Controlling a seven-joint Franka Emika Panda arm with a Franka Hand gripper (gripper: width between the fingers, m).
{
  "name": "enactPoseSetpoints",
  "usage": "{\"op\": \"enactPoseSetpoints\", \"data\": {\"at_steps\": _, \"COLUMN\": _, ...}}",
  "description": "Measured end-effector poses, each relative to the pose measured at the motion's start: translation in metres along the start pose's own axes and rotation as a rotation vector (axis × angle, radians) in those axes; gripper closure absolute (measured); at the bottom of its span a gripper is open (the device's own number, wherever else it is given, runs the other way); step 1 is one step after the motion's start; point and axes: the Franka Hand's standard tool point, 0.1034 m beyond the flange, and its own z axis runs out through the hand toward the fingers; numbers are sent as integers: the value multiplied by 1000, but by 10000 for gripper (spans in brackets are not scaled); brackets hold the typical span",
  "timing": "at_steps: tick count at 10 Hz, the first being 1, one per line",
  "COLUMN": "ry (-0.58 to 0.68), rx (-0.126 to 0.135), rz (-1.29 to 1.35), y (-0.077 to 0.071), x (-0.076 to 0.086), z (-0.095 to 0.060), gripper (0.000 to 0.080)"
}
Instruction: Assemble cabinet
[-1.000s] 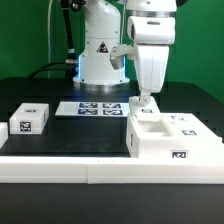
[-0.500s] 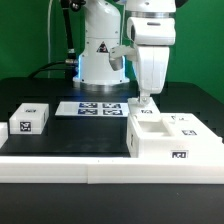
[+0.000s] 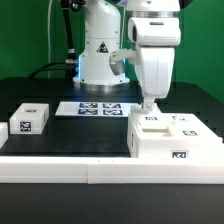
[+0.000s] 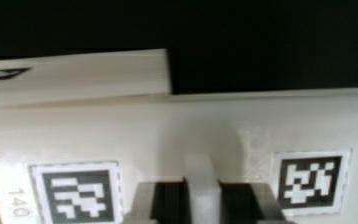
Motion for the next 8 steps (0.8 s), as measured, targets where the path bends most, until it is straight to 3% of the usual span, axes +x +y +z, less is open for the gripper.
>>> {"op": "enactPoseSetpoints", "data": {"at_steps": 1, "ry": 4, "rx": -9, "rz": -9, "y": 8, "x": 1, "z": 0, "gripper": 731}}
{"op": "enactPoseSetpoints", "data": {"at_steps": 5, "ry": 4, "rx": -9, "rz": -13, "y": 9, "x": 0, "z": 0, "gripper": 731}}
{"op": "enactPoseSetpoints", "data": {"at_steps": 8, "ry": 15, "rx": -30, "rz": -20, "y": 34, "x": 5, "z": 0, "gripper": 731}}
